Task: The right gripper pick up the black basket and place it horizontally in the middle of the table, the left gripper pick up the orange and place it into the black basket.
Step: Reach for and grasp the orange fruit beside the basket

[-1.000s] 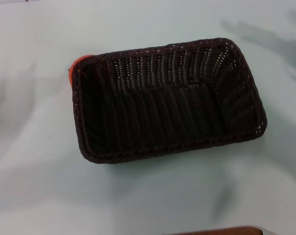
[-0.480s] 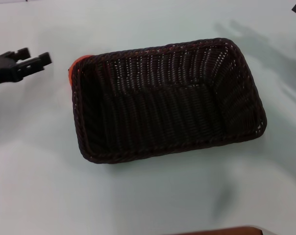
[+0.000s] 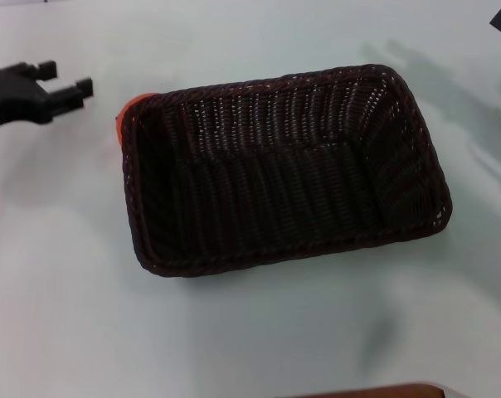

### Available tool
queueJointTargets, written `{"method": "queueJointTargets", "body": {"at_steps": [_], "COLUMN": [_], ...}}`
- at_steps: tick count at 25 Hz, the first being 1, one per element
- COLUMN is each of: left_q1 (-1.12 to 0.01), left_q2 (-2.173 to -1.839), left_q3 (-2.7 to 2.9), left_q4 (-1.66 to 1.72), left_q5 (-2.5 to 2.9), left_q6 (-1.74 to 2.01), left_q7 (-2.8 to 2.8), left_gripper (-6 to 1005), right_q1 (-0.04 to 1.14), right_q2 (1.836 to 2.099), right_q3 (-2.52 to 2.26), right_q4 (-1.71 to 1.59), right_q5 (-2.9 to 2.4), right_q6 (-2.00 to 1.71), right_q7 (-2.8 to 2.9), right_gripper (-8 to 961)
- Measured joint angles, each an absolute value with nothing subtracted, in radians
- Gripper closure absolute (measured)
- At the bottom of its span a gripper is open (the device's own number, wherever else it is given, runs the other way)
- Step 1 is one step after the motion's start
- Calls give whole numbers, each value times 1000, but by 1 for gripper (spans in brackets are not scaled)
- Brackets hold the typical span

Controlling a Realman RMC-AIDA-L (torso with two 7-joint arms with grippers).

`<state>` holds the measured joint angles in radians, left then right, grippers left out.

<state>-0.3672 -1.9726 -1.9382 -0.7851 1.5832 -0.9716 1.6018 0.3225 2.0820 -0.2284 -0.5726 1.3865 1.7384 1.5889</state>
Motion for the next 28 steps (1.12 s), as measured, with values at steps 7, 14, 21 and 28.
{"method": "queueJointTargets", "body": {"at_steps": [7, 14, 21, 28], "left_q1": [-376, -389, -404, -425], "left_q2": [-2010, -2019, -2069, -2117], "left_q3": [-1944, -1944, -1945, -1947], "left_q4": [-830, -813, -811, -810], "left_q5": [1744, 1759, 1834, 1873], "left_q6": [-1015, -1051, -1028, -968], "left_q7": [1588, 1592, 1594, 1595], "left_gripper": [305, 309, 330, 350], "right_q1": [323, 332, 334, 334], "right_q2": [2083, 2083, 2084, 2083], "right_q3": [-213, -211, -210, -211], "right_q4": [-572, -562, -545, -530], "right_q5": [1387, 1387, 1387, 1387], "right_q6": [1739, 1740, 1740, 1740], "right_q7": [1593, 1596, 1598, 1598], "right_gripper": [311, 311, 311, 311]}}
